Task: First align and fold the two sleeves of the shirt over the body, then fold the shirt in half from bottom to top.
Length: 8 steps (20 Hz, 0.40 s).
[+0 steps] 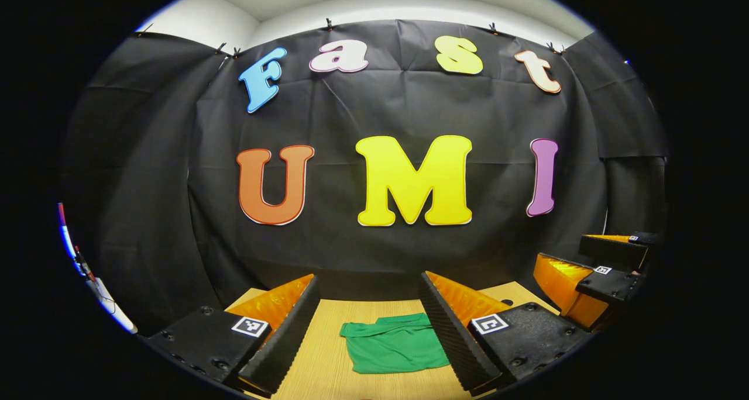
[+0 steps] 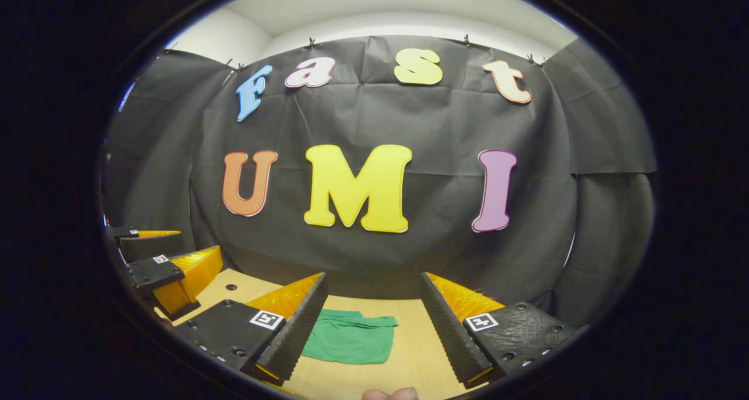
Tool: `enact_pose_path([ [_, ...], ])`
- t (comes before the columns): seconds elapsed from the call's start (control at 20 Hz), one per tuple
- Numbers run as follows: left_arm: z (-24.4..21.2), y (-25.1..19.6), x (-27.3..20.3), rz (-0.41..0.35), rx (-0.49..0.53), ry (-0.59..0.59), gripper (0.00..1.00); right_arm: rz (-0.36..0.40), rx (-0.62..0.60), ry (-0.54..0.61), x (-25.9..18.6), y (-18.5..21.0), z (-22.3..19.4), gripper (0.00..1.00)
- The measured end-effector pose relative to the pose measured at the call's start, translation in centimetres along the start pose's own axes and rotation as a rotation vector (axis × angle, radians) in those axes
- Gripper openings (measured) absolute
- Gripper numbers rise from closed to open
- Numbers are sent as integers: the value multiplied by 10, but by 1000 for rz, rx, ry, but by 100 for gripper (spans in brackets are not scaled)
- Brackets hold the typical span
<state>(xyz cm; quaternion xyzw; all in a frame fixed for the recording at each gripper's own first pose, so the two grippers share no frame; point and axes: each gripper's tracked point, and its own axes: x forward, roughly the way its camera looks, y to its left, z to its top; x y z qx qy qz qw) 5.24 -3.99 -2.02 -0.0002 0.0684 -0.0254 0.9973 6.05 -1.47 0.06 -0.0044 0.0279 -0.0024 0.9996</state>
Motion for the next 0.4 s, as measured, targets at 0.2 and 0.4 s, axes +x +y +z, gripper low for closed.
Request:
enact_pose_path([
  [0.2,3,-1,0,-6,5,-8,100,-3,1,-6,0,0,1,96],
  [0.4,4,-3,2,-15,8,-9,100,-5,2,-8,0,0,0,96],
])
